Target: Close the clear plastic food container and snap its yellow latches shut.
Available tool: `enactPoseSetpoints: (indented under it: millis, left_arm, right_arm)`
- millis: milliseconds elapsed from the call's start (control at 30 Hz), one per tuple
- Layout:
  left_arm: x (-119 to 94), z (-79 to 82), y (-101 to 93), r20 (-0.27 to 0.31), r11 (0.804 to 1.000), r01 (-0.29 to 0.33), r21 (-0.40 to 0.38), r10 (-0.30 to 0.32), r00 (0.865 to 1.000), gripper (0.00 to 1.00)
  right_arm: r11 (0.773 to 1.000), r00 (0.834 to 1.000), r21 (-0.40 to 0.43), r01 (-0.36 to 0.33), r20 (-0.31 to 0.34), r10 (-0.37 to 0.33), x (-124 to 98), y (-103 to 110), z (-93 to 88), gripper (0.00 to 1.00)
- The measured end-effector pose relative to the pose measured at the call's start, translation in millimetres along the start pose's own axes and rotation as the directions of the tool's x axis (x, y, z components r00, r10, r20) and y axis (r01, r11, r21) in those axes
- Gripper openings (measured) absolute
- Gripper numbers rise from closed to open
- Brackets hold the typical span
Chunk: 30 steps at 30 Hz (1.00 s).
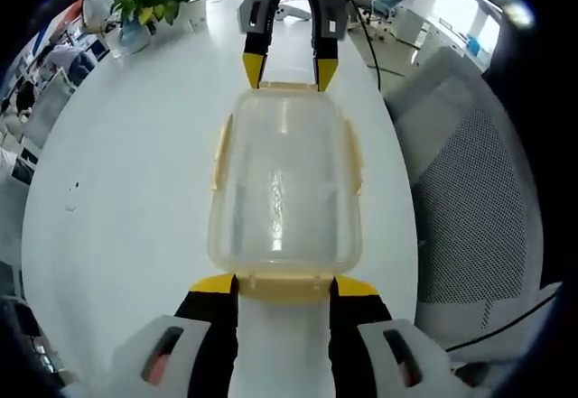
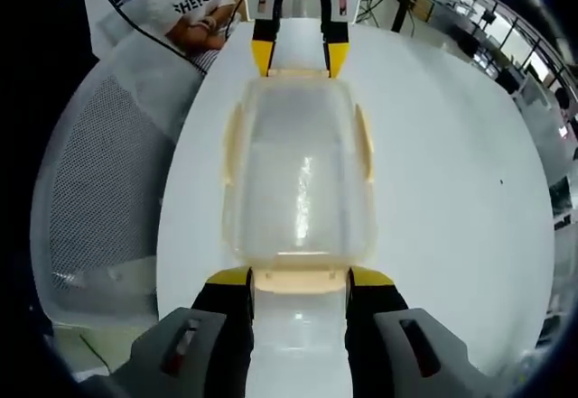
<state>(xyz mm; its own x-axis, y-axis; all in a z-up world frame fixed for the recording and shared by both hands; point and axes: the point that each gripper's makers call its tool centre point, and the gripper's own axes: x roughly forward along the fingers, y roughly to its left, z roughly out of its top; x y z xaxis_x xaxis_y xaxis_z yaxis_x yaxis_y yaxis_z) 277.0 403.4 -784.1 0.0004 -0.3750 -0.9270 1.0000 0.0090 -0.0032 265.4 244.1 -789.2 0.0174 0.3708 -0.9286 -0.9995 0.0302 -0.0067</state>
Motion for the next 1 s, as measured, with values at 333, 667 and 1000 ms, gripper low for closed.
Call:
enactPoseSetpoints:
  millis: [333,667,1000]
  left_arm:
    - [10.4,21.4,-0.6,0.005,1.0,0.004,-0.001,-0.004,1.0,0.34]
    - [19.0,42.3,-0.2,0.019,1.0,0.003,0.006,-0.003,1.0,0.34]
    - [22.5,53.4,-2.6,0.035,1.0,0.011,-0.006,-0.011,0.999,0.34]
  right_arm:
    - [1.0,1.0,0.004,0.006,-0.009,-0.006,-8.4,-0.2,-22.0,0.36]
    - [1.0,1.0,0.008,0.017,-0.024,-0.017,-17.7,-1.7,-42.9,0.36]
    - [1.0,0.999,0.002,0.018,-0.041,-0.018,-25.3,-1.6,-53.3,0.36]
